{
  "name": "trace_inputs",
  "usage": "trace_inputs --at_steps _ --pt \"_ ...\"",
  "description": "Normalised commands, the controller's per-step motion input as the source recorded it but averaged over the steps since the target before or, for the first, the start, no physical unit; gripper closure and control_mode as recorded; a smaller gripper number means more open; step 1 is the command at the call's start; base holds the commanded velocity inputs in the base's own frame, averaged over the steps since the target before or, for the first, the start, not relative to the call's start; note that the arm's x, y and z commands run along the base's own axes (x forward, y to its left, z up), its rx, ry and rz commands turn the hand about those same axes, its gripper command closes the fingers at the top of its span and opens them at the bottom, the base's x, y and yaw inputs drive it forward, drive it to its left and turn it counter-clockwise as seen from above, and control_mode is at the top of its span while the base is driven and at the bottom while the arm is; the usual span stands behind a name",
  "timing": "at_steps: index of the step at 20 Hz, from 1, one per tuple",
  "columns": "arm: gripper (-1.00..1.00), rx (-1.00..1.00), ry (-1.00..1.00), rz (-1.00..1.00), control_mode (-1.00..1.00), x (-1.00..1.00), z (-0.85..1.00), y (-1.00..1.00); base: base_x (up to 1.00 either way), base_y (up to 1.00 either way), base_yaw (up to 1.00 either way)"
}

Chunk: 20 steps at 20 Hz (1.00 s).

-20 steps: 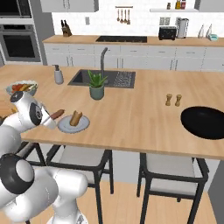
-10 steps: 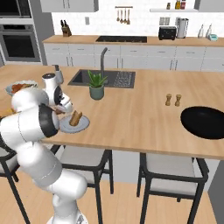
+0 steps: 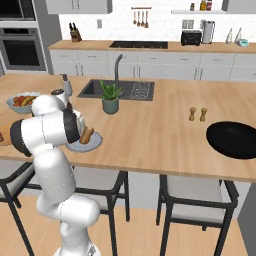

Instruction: Place one bun and one sausage from the bowl on each plate.

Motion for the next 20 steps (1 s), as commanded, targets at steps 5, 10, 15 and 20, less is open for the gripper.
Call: trace_inputs --at_steps 5,10,15,20 --pt "1.00 -0.04 0.02 0.01 -1.00 0.02 -0.41 -0.06 0.00 0.00 0.00" --pt "-1.00 -0.01 0.02 0.00 -1.00 0.00 -0.26 -0.02 0.00 0.00 0.00" --pt "-1.00 0.00 0.01 0.00 -1.00 0.00 0.00 -0.06 0.00 0.00 0.00" --pt "-1.00 0.00 -0.01 0.00 -1.00 0.00 0.05 -0.25 0.00 0.00 0.00"
